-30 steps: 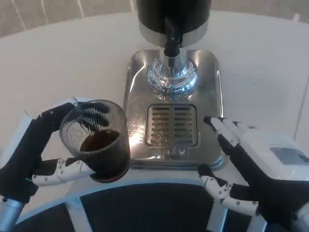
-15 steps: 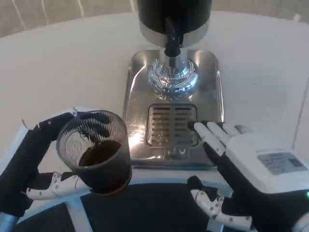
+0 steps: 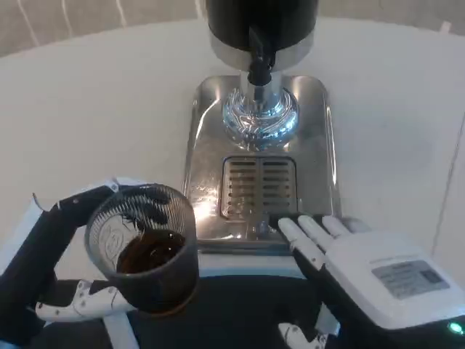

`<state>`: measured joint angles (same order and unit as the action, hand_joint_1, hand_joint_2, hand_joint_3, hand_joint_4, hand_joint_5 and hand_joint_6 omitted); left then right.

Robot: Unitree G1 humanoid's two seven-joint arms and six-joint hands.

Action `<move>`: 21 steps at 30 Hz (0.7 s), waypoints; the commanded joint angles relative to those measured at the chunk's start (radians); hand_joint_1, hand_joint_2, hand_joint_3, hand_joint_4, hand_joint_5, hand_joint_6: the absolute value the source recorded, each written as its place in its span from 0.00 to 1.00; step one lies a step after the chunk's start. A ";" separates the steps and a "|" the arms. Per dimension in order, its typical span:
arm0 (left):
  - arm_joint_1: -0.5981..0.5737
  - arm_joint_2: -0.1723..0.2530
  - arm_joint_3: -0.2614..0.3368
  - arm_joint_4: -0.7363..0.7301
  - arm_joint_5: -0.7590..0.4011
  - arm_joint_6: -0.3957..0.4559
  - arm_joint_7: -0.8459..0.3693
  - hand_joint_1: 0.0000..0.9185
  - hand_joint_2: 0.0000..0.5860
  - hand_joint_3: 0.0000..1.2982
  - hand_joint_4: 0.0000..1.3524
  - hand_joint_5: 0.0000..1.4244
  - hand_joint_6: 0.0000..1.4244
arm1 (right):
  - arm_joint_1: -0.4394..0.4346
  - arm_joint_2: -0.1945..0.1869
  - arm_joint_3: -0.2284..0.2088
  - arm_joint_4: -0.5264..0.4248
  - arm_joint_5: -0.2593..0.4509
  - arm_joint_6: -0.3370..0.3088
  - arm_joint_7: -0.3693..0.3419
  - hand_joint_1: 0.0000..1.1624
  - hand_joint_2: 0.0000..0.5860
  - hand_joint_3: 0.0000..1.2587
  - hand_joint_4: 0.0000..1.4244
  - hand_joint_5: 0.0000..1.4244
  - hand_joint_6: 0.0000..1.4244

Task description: Grasp the cup under the faucet to collect the drink, then remove the cup.

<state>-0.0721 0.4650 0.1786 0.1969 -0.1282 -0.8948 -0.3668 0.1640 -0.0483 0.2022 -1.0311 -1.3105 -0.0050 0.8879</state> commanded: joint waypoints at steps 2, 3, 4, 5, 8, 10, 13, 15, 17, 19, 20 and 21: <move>0.010 0.003 0.017 -0.027 -0.029 -0.019 -0.002 0.64 0.07 0.71 0.83 0.91 0.41 | 0.016 0.030 -0.012 -0.016 -0.008 -0.036 -0.003 0.29 0.94 0.00 0.00 0.00 0.00; 0.010 0.004 0.017 -0.028 -0.029 -0.019 -0.002 0.64 0.07 0.71 0.83 0.91 0.41 | 0.015 0.034 -0.014 -0.016 -0.007 -0.038 -0.001 0.29 0.94 0.00 0.00 0.00 0.00; 0.010 0.003 0.017 -0.030 -0.028 -0.017 -0.003 0.64 0.07 0.71 0.83 0.91 0.41 | 0.014 0.036 -0.018 -0.016 -0.007 -0.038 0.002 0.29 0.94 0.00 0.00 0.00 0.00; 0.010 0.003 0.016 -0.032 -0.026 -0.016 -0.002 0.64 0.07 0.71 0.83 0.91 0.41 | 0.013 0.039 -0.021 -0.016 -0.006 -0.040 0.004 0.29 0.94 0.00 0.00 0.00 0.00; 0.007 0.000 0.015 -0.034 -0.023 -0.010 -0.001 0.64 0.07 0.71 0.83 0.91 0.41 | 0.012 0.046 -0.030 -0.016 -0.004 -0.043 0.009 0.29 0.94 0.00 0.00 0.00 0.00; 0.005 -0.001 0.013 -0.033 -0.022 -0.006 -0.001 0.64 0.07 0.71 0.83 0.91 0.41 | 0.012 0.047 -0.031 -0.016 -0.004 -0.043 0.011 0.29 0.94 0.00 0.00 0.00 0.00; 0.001 -0.002 0.012 -0.030 -0.019 -0.001 0.000 0.64 0.07 0.71 0.83 0.91 0.41 | 0.008 0.050 -0.030 -0.016 -0.006 -0.040 0.015 0.29 0.94 0.00 0.00 0.00 0.00; 0.000 -0.003 0.012 -0.028 -0.018 0.001 -0.001 0.64 0.07 0.71 0.83 0.91 0.41 | 0.006 0.051 -0.029 -0.016 -0.007 -0.038 0.018 0.29 0.94 0.00 0.00 0.00 0.00; -0.001 -0.003 0.013 -0.027 -0.017 0.003 -0.001 0.64 0.07 0.71 0.83 0.91 0.41 | 0.006 0.053 -0.028 -0.016 -0.008 -0.038 0.020 0.29 0.94 0.00 0.00 0.00 0.00; -0.003 -0.002 0.012 -0.025 -0.017 0.005 -0.002 0.64 0.07 0.71 0.83 0.91 0.41 | 0.005 0.055 -0.027 -0.016 -0.009 -0.037 0.022 0.29 0.94 0.00 0.00 0.00 0.00; -0.004 -0.001 0.012 -0.023 -0.017 0.005 -0.003 0.64 0.07 0.71 0.83 0.91 0.41 | 0.005 0.056 -0.026 -0.016 -0.010 -0.037 0.023 0.29 0.94 0.00 0.00 0.00 0.00; -0.005 -0.002 0.012 -0.023 -0.016 0.005 -0.003 0.64 0.07 0.71 0.83 0.91 0.41 | 0.005 0.057 -0.025 -0.016 -0.011 -0.036 0.024 0.29 0.94 0.00 0.00 0.00 0.00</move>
<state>-0.0723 0.4629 0.1815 0.1824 -0.1277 -0.8866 -0.3718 0.1650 -0.0007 0.1732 -1.0311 -1.3131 -0.0352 0.8985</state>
